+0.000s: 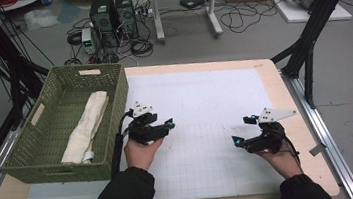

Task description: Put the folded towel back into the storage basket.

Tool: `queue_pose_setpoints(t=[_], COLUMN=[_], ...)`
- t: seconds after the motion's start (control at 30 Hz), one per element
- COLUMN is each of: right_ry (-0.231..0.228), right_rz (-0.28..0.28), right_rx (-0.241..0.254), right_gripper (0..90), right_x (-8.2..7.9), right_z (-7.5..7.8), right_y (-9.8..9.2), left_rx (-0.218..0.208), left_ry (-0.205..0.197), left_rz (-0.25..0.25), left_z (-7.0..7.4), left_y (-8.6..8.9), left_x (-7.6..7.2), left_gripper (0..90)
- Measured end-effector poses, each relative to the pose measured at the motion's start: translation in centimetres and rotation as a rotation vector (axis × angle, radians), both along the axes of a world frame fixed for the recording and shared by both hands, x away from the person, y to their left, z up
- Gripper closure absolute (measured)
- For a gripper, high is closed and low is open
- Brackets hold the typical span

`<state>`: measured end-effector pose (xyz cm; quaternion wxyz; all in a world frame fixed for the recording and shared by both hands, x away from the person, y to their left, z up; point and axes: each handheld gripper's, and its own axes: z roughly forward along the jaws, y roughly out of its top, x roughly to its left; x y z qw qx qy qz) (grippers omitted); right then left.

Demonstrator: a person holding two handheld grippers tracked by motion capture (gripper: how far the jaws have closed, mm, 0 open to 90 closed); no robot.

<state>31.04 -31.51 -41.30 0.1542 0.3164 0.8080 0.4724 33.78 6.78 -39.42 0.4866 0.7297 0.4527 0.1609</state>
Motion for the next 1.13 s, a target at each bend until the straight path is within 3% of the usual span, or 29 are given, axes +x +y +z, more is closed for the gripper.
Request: queue_pose_setpoints(t=[0.23,0.5,0.73,1.13], right_ry=[0.002,-0.001,-0.001,0.002], right_rz=[-0.003,0.001,0.004,0.001], right_rx=[-0.004,-0.006,-0.008,-0.005], right_gripper=[11.5,11.5,11.5,11.5], right_x=[-0.1,-0.2,-0.3,-0.7], right_z=[0.0,0.1,0.1,0.1], right_y=[0.0,0.1,0.1,0.1], left_rx=[0.03,0.034,0.068,0.079], left_ry=[-0.015,-0.025,-0.04,-0.025], left_rz=[-0.011,-0.023,-0.032,-0.051], left_z=[-0.4,-0.8,-1.0,-1.9], left_y=[0.2,0.1,0.1,0.3], left_x=[-0.6,-1.2,-1.7,-2.7], left_gripper=[36.2,33.2,31.4,31.1])
